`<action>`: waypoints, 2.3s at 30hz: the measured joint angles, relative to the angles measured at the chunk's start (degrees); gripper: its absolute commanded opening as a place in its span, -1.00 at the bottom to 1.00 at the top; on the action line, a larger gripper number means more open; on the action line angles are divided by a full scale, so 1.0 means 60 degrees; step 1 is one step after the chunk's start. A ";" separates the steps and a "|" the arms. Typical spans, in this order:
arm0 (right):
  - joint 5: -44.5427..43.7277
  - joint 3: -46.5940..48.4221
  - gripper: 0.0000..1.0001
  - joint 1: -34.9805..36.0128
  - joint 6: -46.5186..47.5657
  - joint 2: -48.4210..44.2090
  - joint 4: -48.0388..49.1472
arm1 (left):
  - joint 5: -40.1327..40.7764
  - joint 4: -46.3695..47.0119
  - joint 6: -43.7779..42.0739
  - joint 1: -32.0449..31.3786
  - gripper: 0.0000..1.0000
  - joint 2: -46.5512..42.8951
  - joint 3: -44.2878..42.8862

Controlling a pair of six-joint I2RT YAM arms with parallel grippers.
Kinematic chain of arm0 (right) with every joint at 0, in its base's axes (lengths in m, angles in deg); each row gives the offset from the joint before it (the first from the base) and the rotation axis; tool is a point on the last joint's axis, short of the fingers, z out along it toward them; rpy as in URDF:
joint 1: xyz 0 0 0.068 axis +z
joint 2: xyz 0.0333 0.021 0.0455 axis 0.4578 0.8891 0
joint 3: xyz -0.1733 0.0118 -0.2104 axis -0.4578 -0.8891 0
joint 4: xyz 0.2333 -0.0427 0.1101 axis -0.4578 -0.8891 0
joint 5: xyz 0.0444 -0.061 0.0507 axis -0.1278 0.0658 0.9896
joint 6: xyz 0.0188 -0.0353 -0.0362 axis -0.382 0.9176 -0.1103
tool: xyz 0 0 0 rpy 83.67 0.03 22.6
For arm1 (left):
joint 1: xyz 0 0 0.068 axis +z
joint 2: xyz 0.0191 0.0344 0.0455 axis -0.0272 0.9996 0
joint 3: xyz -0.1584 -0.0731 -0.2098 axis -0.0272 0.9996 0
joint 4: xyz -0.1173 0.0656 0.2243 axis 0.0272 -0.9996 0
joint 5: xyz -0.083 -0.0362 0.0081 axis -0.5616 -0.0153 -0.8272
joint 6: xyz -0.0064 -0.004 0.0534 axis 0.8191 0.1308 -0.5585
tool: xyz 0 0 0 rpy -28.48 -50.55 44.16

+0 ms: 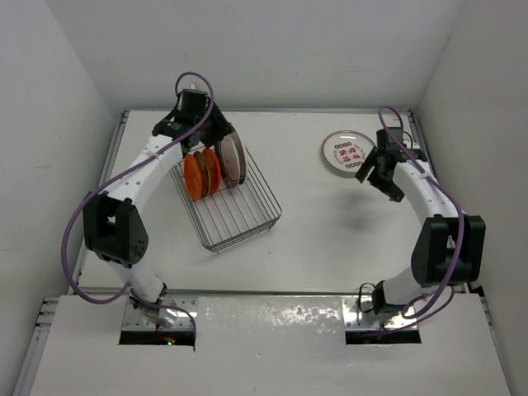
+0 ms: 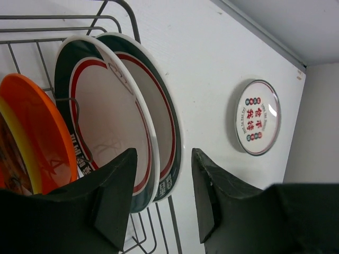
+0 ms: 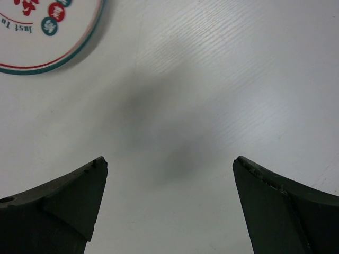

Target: Unload the plates from the dish rack

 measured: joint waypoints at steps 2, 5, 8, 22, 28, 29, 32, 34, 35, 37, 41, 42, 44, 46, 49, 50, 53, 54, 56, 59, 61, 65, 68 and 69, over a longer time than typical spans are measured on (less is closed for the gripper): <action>0.0000 0.0000 0.98 0.0142 0.0000 0.0000 0.0004 | 0.0000 0.0033 0.0000 0.0000 -0.21 0.0000 0.0015; 0.0004 0.0000 0.98 0.0313 0.0011 0.0000 0.0000 | 0.0000 0.0069 0.0018 0.0000 -0.24 0.0004 0.0200; 0.0004 0.0007 0.98 0.0397 0.0029 0.0000 -0.0007 | -0.0011 0.0062 0.0022 0.0011 -0.31 0.0080 0.0339; -0.0095 0.0226 0.98 0.0634 0.0175 -0.0015 -0.0266 | -0.0503 -0.0015 -0.0189 0.0055 -1.00 0.0940 -0.0157; 0.0000 0.0670 0.98 0.0663 0.0175 -0.0102 -0.0590 | -0.0368 -0.1392 -0.0772 0.0124 -1.00 0.1348 -0.1552; 0.0025 0.0849 0.98 0.0688 0.0175 -0.0127 -0.0699 | -0.0393 -0.1625 -0.0922 0.0124 -1.00 0.1486 -0.1963; 0.0117 0.1497 0.98 0.0798 0.0171 -0.0299 -0.0914 | -0.0565 -0.2240 -0.1450 0.0124 -1.00 0.1705 -0.3082; 0.0368 0.2208 0.98 0.0903 0.0149 -0.0357 -0.1158 | -0.0867 -0.2448 -0.1967 0.0124 -1.00 0.1708 -0.3657; 0.0525 0.2594 0.98 0.0925 0.0131 -0.0357 -0.1235 | -0.0947 -0.2543 -0.2291 0.0120 -1.00 0.1708 -0.3901; 0.0907 0.3402 0.98 0.0994 0.0051 -0.0357 -0.1257 | -0.1020 -0.2696 -0.2816 0.0109 -1.00 0.1698 -0.4302; 0.1716 0.5067 0.98 0.1275 -0.0328 -0.0222 -0.1435 | -0.0412 -0.2951 -0.4222 -0.0248 -1.00 0.1577 -0.4535; 0.1916 0.5442 0.98 0.1373 -0.0441 -0.0153 -0.1417 | -0.0015 -0.3027 -0.4674 -0.0492 -1.00 0.1530 -0.4535; 0.2328 0.6084 0.98 0.1588 -0.0710 0.0036 -0.1413 | 0.0936 -0.3056 -0.5829 -0.1268 -1.00 0.1457 -0.4528; 0.2863 0.6652 0.98 0.1770 -0.1045 0.0317 -0.1351 | 0.1749 -0.2838 -0.6961 -0.2328 -1.00 0.1341 -0.4360; 0.3526 0.7490 0.98 0.1909 -0.1381 0.0969 -0.1402 | 0.2845 -0.2189 -0.8681 -0.4105 -1.00 0.0965 -0.3683; 0.3683 0.7694 0.98 0.1923 -0.1443 0.1169 -0.1428 | 0.3107 -0.2036 -0.9140 -0.4568 -1.00 0.0863 -0.3504; 0.4244 0.7810 0.98 0.1942 -0.1585 0.1563 -0.1428 | 0.3439 -0.1534 -1.0229 -0.5799 -1.00 0.0710 -0.3187; 0.4393 0.7723 0.98 0.1953 -0.1614 0.1606 -0.1421 | 0.3461 -0.1410 -1.0473 -0.6076 -1.00 0.0710 -0.3129; 0.4681 0.7231 0.93 0.1960 -0.1657 0.1566 -0.1275 | 0.3453 -0.1275 -1.0888 -0.6419 -1.00 0.0710 -0.3064; 0.5125 0.6288 0.32 0.1989 -0.1698 0.1472 -0.1031 | 0.3457 -0.1067 -1.1253 -0.6535 -1.00 0.0710 -0.3064; 0.5315 0.5829 -0.63 0.2025 -0.1698 0.1472 -0.0965 | 0.3523 -0.0925 -1.1428 -0.6568 -1.00 0.0710 -0.3064; 0.5428 0.5115 -1.00 0.2200 -0.1993 0.1253 -0.0186 | 0.3464 -0.1002 -1.1763 -0.6801 -0.54 0.0856 -0.2962; 0.5377 0.4546 -1.00 0.2131 -0.1942 0.0936 -0.0160 | 0.3730 -0.0747 -1.1803 -0.6881 0.85 0.0896 -0.2940; 0.5344 0.4313 -1.00 0.2069 -0.1945 0.0845 -0.0047 | 0.3840 -0.0546 -1.1653 -0.6834 1.00 0.0896 -0.2940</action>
